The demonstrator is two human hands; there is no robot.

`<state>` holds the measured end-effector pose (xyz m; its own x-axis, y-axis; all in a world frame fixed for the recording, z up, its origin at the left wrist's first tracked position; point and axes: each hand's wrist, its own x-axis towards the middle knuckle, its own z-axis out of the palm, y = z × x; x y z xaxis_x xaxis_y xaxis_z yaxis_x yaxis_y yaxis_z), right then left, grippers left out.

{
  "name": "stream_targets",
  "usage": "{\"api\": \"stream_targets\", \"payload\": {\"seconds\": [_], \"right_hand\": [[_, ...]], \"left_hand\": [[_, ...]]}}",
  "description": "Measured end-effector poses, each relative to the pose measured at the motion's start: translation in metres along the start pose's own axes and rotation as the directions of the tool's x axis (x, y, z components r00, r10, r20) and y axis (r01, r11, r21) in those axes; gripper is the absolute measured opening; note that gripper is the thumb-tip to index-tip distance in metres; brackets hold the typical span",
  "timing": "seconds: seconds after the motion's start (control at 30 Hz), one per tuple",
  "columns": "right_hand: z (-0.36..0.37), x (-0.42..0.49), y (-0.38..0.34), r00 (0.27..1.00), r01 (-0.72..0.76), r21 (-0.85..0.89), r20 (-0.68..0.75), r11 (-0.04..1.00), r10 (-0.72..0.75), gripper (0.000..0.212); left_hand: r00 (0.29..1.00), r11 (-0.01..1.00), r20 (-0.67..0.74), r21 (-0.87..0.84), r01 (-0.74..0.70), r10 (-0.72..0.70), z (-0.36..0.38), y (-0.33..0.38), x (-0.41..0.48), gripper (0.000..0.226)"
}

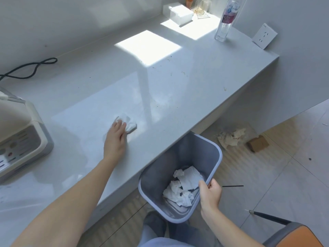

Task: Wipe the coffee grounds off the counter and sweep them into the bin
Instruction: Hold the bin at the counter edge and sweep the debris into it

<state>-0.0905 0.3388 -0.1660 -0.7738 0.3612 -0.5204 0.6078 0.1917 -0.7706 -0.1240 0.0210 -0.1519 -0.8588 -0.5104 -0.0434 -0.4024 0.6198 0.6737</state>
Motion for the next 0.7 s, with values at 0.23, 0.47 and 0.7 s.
{"api": "stream_targets", "payload": {"seconds": [0.23, 0.47, 0.7], "right_hand": [[-0.001, 0.009, 0.004, 0.999, -0.037, 0.024, 0.017, 0.999, 0.036, 0.010], [-0.002, 0.010, 0.003, 1.000, -0.028, 0.034, 0.004, 0.999, 0.028, 0.016], [-0.001, 0.009, 0.002, 0.999, -0.050, 0.025, 0.001, 0.998, 0.050, 0.009]], "left_hand": [[0.995, 0.995, -0.006, 0.001, -0.101, 0.101, 0.039, 0.027, 0.041, 0.032], [0.941, 0.945, 0.086, -0.051, -0.322, 0.326, 0.075, 0.072, 0.038, 0.018], [0.867, 0.888, 0.193, -0.120, -0.444, 0.460, 0.093, 0.089, -0.015, 0.031]]}}
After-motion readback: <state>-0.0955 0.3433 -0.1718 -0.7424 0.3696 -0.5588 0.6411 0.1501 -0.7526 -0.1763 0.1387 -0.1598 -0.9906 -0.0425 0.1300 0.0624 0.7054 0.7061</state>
